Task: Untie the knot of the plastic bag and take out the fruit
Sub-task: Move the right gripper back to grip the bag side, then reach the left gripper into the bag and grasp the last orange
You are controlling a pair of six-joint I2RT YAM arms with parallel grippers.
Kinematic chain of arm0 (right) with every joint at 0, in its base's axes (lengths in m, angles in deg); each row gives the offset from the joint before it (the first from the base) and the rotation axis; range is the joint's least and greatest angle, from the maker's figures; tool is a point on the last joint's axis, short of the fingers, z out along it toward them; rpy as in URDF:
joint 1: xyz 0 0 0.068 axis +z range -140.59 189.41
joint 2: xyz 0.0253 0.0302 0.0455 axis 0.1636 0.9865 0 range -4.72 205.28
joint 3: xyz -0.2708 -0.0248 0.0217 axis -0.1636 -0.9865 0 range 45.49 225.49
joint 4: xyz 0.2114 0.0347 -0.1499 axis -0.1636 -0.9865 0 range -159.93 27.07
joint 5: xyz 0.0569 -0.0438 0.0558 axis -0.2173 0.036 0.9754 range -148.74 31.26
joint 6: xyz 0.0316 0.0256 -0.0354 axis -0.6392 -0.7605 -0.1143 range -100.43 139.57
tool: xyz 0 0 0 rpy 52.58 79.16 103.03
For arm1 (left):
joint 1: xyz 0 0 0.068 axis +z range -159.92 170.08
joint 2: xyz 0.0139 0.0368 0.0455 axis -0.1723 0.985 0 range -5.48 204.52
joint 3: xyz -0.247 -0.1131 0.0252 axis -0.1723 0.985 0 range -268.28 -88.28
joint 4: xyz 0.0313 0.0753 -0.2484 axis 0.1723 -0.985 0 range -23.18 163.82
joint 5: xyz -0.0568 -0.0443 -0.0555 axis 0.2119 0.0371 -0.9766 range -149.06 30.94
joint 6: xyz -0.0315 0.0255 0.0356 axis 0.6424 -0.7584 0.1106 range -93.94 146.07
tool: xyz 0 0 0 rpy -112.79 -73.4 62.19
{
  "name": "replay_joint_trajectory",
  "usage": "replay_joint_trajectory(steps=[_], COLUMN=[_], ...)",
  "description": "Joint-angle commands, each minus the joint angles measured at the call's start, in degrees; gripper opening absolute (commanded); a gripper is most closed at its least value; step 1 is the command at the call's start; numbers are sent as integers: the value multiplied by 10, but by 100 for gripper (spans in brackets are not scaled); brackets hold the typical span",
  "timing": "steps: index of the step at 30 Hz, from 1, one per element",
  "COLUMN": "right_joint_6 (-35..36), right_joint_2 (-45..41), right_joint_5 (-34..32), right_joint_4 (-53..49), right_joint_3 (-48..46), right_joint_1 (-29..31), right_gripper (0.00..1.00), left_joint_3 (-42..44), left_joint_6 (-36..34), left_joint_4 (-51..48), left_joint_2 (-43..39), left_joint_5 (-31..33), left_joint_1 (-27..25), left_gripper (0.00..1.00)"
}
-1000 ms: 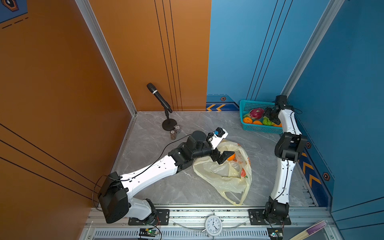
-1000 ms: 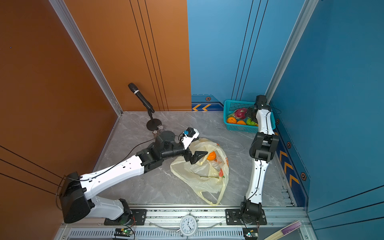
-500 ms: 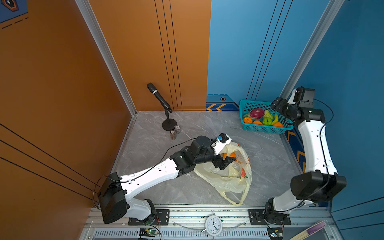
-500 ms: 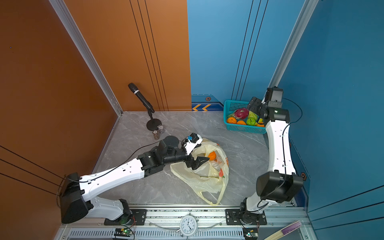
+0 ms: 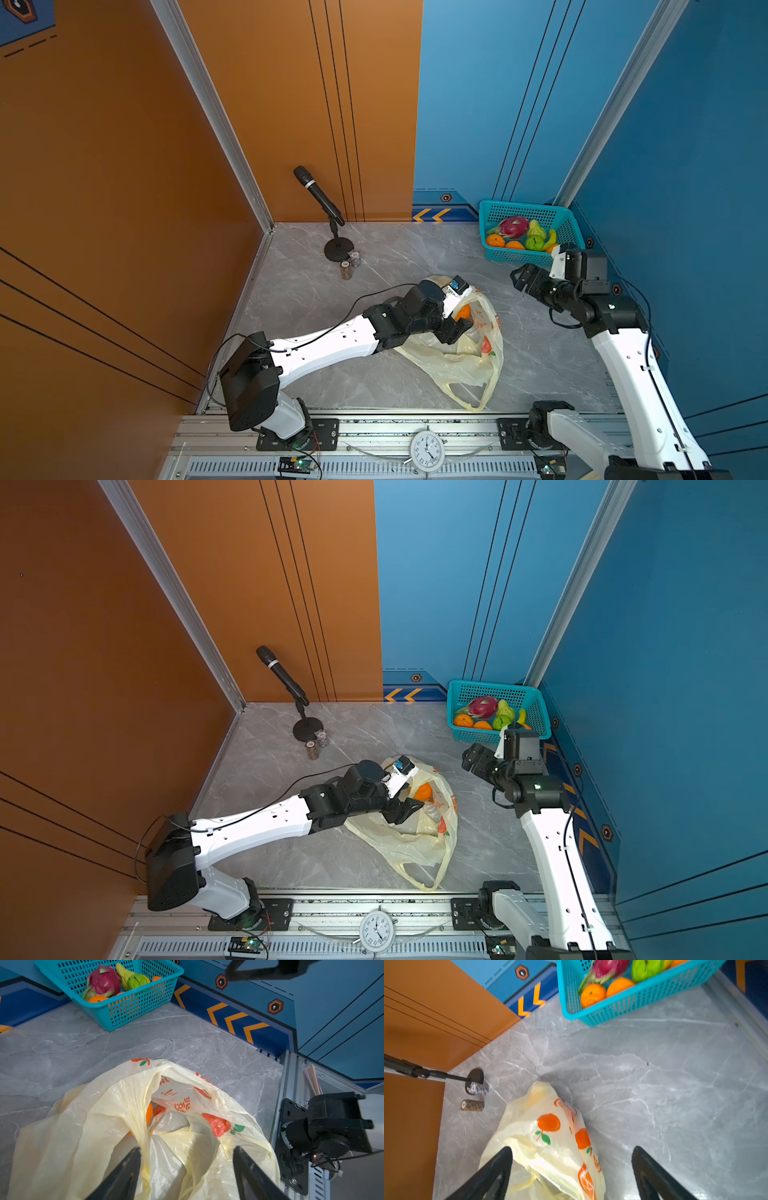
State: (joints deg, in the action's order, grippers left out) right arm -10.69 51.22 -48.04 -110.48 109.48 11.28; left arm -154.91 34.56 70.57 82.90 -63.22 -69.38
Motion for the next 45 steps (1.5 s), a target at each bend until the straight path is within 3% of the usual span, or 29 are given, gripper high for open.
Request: replay_joint_trajectory(steps=[1,10,16,21,25,29,31,35,45], right_joint_6=[-43,-133,-165,-184,-189,-185,-184,-183,-186], right_joint_2=[-39,-106,-102,-108,-92,-66,-56,-49,-48], right_joint_5=[-15,-14,-64,-67,-71,-76,-77,-75,-77], right_joint_4=[-50,-33,-31,9,35,44,44,53,58], right_joint_3=[-43,-163,-197,-229,-242,-241,-242,-245,-248], right_joint_1=[21,85,153,187,207,220,223,227,232], right_gripper=[90,86,86,84,78,64,51,36,32], left_joint_3=[-37,-115,-166,-193,-212,-231,-241,-256,-275], left_joint_6=[11,-6,-3,-5,-4,-6,-7,-3,36], left_joint_4=[-27,-102,-130,-122,-116,-113,-112,-100,-84], left_joint_2=[32,148,224,261,285,310,324,342,379], left_joint_5=[48,156,175,186,175,176,178,158,91], left_joint_1=[-14,-39,-28,-16,-3,10,17,31,58], left_gripper=[63,48,44,44,44,46,48,56,78])
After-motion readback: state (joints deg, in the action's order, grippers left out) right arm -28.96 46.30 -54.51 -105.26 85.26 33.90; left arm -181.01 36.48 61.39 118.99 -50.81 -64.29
